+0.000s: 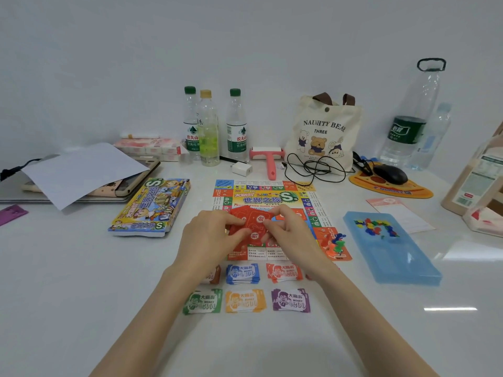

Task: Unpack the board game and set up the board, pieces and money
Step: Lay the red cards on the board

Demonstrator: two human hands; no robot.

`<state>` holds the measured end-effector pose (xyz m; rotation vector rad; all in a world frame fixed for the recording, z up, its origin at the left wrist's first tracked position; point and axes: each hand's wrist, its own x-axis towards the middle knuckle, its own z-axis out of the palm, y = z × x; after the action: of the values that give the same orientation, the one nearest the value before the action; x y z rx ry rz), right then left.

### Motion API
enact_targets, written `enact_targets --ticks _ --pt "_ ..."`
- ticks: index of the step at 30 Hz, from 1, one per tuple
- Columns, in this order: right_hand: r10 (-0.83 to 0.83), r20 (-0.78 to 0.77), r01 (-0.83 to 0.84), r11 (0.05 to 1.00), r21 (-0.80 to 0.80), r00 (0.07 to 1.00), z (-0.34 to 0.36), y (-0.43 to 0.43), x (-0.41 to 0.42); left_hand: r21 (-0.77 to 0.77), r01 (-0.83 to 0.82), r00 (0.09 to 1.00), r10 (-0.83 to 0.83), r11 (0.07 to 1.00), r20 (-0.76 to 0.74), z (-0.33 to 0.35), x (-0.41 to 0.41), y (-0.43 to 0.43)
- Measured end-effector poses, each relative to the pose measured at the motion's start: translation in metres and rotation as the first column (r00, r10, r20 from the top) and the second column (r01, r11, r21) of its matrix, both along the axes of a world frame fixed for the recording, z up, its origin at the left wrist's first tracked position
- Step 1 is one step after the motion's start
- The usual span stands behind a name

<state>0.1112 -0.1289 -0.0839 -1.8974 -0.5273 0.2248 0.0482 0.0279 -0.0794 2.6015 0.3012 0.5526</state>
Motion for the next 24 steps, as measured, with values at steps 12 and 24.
enact_targets --ticks 12,24 --pt "-0.087 0.275 0.116 0.989 -0.092 0.958 0.023 -0.01 0.015 -0.101 -0.012 0.993 0.023 0.995 0.115 0.002 0.001 -0.003" --pt "-0.254 -0.059 0.229 0.935 -0.27 0.965 0.051 -0.031 0.088 -0.576 0.113 0.968 0.041 0.81 0.248 -0.007 0.016 0.001"
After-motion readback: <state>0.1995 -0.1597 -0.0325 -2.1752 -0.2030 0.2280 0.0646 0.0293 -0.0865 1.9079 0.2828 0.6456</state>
